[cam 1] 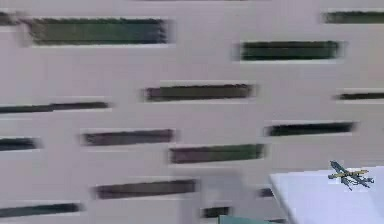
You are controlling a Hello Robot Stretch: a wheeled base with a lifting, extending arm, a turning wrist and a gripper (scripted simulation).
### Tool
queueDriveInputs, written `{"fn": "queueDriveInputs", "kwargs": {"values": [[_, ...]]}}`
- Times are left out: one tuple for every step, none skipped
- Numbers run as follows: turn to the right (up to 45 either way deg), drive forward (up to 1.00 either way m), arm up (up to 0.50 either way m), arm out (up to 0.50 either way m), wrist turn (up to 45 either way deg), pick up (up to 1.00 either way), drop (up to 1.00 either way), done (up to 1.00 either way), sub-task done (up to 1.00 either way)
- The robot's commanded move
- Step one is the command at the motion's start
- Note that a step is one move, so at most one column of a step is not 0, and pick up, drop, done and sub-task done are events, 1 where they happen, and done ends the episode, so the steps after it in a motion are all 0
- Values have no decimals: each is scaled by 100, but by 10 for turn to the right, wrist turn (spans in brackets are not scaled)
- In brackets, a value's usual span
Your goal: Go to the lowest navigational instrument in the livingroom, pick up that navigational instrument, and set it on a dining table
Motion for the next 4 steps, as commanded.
{"fn": "queueDriveInputs", "kwargs": {"values": [[-210, 0, 0, 0, 0, 0, 0, 0, 0], [0, 0, 0, 36, 0, 0, 0, 0, 0], [0, 0, 0, 0, 450, 0, 0, 0, 0], [0, 0, 0, 0, 450, 0, 0, 0, 0]]}}
